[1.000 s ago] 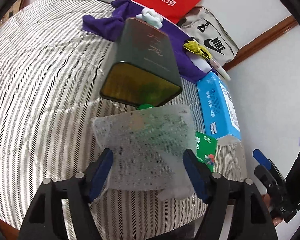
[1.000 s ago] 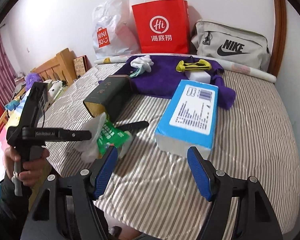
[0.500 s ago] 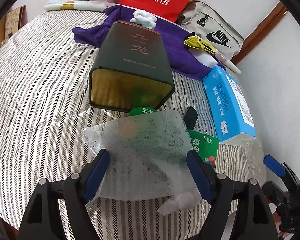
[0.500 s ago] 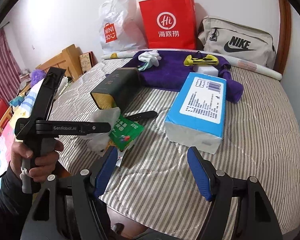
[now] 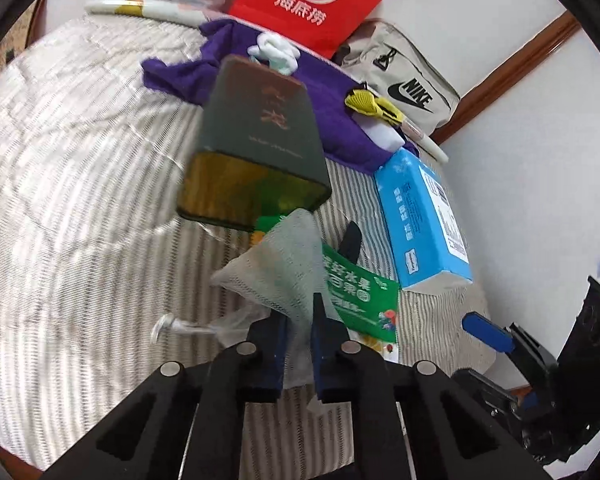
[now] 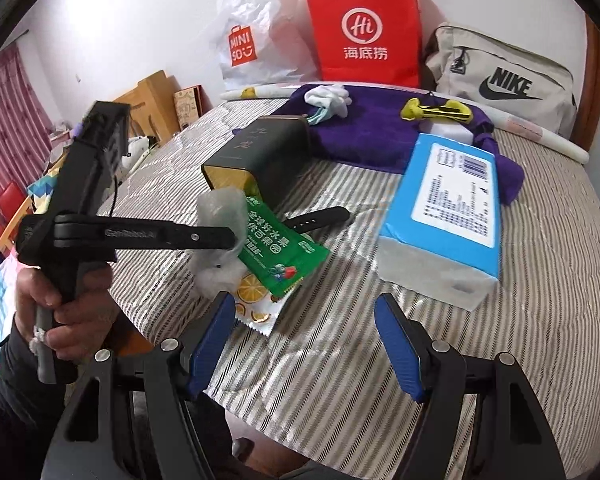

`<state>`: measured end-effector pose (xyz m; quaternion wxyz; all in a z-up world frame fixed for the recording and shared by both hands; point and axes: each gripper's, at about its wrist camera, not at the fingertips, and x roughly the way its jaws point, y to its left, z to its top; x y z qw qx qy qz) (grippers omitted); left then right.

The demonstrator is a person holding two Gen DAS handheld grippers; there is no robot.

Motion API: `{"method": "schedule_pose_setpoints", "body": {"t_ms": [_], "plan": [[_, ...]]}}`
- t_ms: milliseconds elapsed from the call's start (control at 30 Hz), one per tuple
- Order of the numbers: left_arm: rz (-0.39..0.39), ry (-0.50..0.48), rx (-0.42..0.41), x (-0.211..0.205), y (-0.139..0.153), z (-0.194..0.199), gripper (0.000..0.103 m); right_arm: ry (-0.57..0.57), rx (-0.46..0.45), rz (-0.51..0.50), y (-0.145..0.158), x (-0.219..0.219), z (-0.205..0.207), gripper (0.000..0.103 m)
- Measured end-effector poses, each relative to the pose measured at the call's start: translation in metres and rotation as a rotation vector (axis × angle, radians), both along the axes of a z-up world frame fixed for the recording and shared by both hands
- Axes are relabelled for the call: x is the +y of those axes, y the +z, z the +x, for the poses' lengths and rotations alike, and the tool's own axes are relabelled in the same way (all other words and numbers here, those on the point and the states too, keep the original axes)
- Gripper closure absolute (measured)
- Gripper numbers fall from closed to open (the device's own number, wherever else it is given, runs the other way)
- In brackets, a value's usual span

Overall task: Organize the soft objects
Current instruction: 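Close the left tool on the mesh bag while the right tool grasps the green packet, then lift the mesh bag with the left tool while the right tool lifts the green packet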

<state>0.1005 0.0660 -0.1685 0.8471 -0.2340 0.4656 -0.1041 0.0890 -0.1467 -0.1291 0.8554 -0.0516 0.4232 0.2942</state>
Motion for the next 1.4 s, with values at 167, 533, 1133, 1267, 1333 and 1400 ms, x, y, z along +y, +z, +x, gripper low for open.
{"method": "schedule_pose_setpoints", "body": {"t_ms": [167, 533, 1133, 1267, 1333, 1400], "plan": [[0.128, 0.058, 0.02, 0.016, 0.008, -0.003, 0.094, 0.034, -0.012, -0.014, 0.003, 0.018, 0.003, 0.031], [0.199, 0.099, 0.071, 0.042, -0.009, 0.002, 0.094, 0.088, -0.04, -0.077, 0.0, 0.059, 0.017, 0.031], [0.108, 0.045, 0.052, 0.05, -0.02, 0.004, 0.094, 0.126, 0.04, -0.147, -0.038, 0.096, 0.056, 0.031], [0.073, 0.044, 0.049, 0.054, -0.022, 0.004, 0.094, 0.127, 0.063, -0.13, -0.038, 0.098, 0.066, 0.032], [0.057, 0.044, 0.049, 0.056, -0.023, 0.004, 0.094, 0.127, 0.072, -0.116, -0.036, 0.097, 0.068, 0.039], [0.046, 0.044, 0.05, 0.058, -0.023, 0.004, 0.094, 0.125, 0.068, -0.116, -0.032, 0.095, 0.068, 0.052]]}}
